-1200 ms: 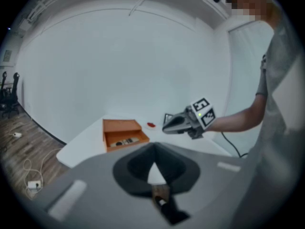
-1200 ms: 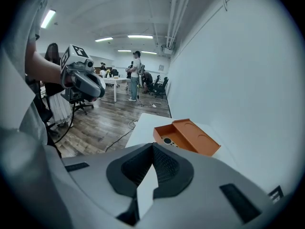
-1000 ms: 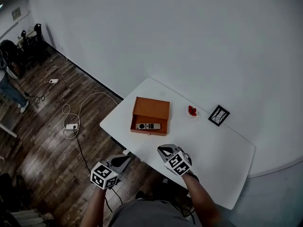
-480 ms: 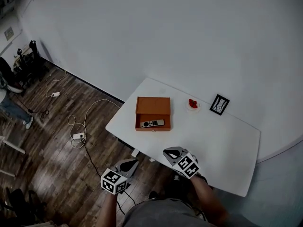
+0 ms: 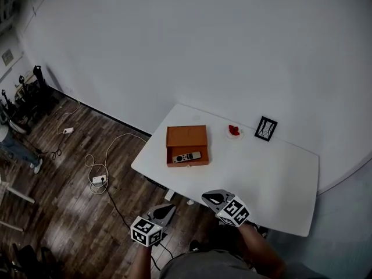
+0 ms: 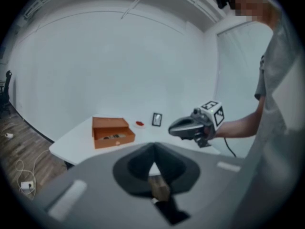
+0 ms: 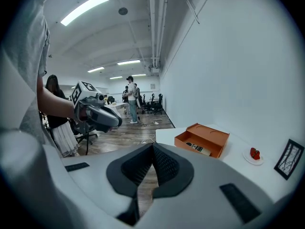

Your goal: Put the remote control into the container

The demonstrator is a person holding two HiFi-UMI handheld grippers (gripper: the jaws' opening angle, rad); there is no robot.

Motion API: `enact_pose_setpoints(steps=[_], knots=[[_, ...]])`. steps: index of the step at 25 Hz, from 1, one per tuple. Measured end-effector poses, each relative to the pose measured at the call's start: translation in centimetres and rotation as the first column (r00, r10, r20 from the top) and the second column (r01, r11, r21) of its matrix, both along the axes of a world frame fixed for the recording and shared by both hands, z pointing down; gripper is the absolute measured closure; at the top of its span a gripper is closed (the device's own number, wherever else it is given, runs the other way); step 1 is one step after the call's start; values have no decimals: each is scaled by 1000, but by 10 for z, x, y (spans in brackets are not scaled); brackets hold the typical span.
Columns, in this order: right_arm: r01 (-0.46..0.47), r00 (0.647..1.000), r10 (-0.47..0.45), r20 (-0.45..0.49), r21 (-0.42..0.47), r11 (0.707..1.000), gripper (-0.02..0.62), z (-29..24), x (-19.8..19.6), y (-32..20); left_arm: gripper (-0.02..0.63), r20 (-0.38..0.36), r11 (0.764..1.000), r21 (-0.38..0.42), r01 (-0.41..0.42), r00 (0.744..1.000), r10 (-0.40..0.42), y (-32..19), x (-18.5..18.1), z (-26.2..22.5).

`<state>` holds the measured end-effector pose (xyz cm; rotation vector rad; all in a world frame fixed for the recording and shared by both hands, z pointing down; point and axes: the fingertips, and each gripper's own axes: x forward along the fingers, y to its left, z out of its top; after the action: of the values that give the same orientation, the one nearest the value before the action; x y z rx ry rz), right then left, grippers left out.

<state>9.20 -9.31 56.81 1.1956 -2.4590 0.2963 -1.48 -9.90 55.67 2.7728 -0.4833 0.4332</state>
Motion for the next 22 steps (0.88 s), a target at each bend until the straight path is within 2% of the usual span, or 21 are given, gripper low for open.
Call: enact_pose_setpoints(steps=[9, 22], knots=[[-12, 1000, 12, -5, -1, 1000, 580, 0, -3, 11, 604, -22, 999, -8, -33, 999, 33, 13, 9, -1], [-6, 1000, 6, -19, 5, 1000, 580, -2, -9, 10, 604, -27, 999, -5, -36, 999, 36, 10, 8, -4]])
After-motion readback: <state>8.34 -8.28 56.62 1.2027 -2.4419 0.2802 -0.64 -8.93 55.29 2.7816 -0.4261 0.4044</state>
